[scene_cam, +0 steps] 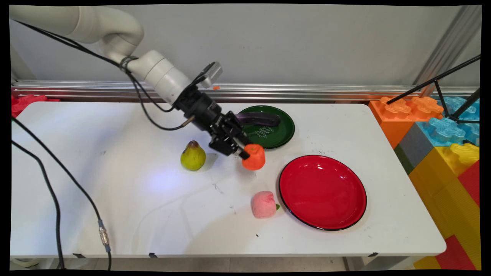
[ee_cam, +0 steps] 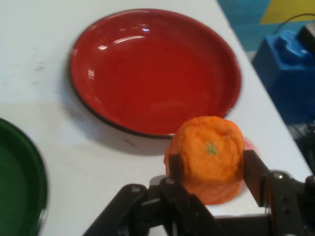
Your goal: Place the picked object on the table
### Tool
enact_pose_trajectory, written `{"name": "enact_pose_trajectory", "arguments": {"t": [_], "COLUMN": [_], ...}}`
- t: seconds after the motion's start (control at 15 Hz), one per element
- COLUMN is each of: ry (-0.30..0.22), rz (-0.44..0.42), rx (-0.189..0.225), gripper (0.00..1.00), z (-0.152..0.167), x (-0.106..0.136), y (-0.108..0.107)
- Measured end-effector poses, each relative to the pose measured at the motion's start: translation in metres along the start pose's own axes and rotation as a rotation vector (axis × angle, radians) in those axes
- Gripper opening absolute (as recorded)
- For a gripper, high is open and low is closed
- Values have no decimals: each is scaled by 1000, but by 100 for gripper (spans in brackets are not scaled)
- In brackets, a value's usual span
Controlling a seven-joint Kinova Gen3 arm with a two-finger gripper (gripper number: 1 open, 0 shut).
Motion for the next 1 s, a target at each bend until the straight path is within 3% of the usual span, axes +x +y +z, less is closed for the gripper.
{"name": "enact_pose_trajectory", "arguments": {"t": [0.2, 0.47, 0.67, 1.0], "ry": [-11, -31, -54, -94], "rz": [8, 25, 45, 88], "rx": [-54, -96, -96, -64], "gripper": [0, 0, 0, 0], "z": [-2, -4, -2, 9], "x": [-10, -26, -40, -63], "y": [17, 36, 44, 49]}}
